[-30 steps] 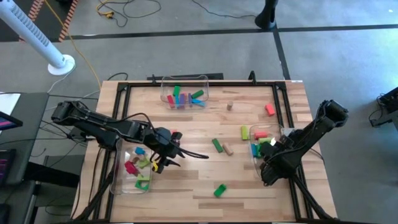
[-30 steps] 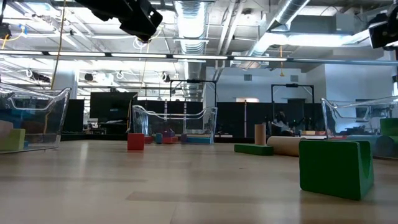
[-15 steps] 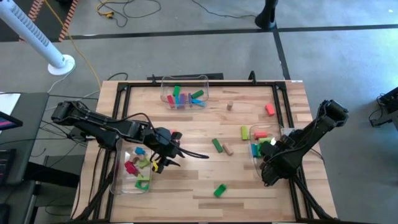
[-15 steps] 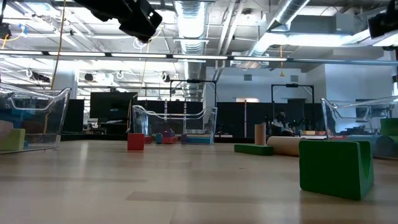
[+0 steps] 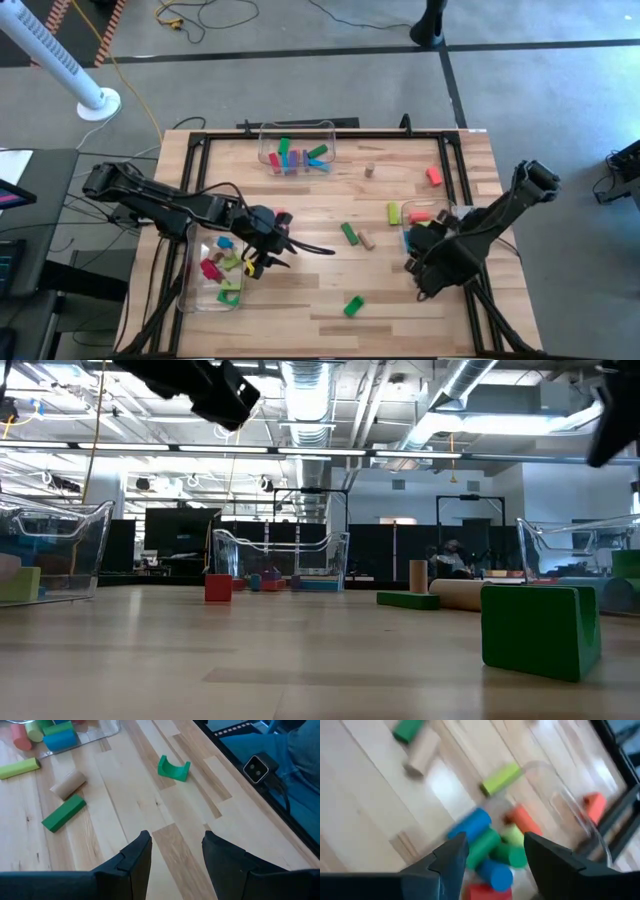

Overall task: Sort blocks by size
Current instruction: Put the green rectangular block into the top transparent bin

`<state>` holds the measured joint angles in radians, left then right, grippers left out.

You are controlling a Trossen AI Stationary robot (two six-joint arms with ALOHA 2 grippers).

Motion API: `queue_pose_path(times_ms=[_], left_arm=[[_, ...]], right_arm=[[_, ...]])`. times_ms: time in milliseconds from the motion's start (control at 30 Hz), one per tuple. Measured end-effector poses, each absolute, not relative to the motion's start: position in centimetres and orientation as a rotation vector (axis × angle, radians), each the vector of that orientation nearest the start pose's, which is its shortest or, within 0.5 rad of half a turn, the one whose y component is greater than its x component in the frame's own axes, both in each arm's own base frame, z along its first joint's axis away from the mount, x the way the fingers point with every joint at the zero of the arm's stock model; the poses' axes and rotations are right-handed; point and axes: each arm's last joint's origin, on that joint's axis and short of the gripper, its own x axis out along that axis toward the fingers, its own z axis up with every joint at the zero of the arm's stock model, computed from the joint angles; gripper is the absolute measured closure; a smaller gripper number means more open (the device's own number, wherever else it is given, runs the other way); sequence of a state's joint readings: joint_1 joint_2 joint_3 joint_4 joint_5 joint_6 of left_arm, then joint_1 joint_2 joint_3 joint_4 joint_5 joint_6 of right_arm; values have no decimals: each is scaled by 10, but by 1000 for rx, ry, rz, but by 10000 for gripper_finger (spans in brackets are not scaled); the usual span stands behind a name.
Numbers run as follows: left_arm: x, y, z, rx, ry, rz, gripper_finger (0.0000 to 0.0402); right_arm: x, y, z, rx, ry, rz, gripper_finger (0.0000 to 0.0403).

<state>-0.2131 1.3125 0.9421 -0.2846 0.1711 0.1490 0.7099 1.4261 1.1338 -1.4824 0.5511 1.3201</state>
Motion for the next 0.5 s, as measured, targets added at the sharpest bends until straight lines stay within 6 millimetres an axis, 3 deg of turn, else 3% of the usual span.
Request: queue_pose_path(times_ms=[267,500], left_arm=[[265,-62,230,135,617,-394,235],[264,-61,221,114,576,-382,235]], right_arm=[[215,114,262,28,1045,-575,170],[256,91,270,44,898,-476,170]])
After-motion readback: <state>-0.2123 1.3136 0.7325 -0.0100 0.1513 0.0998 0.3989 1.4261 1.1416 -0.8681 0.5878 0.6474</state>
